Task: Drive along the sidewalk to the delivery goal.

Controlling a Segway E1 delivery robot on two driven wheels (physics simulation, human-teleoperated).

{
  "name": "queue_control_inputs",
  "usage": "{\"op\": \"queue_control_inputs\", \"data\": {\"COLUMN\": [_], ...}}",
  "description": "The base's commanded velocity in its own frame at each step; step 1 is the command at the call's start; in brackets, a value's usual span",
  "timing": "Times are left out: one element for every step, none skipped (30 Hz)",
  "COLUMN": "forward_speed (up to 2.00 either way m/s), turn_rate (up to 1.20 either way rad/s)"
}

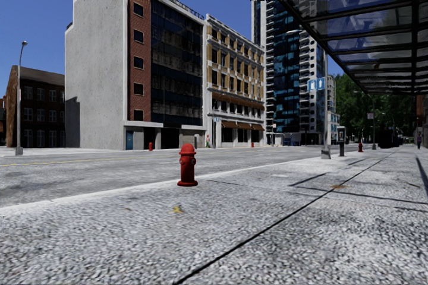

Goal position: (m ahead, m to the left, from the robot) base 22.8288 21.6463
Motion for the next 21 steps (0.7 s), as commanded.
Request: {"op": "queue_control_inputs", "data": {"forward_speed": [0.00,0.00,0.00,0.00,0.00,0.00,0.00,0.00,0.00,0.00,0.00,0.00,0.00,0.00,0.00,0.00,0.00,0.00,0.00,0.00,0.00], "turn_rate": [1.20,1.20,1.20,1.20,1.20,1.20,1.20,1.20,1.20,1.20,1.20,1.20,1.20,1.20,1.20,1.20,1.20,1.20,1.20,1.20,1.20]}}
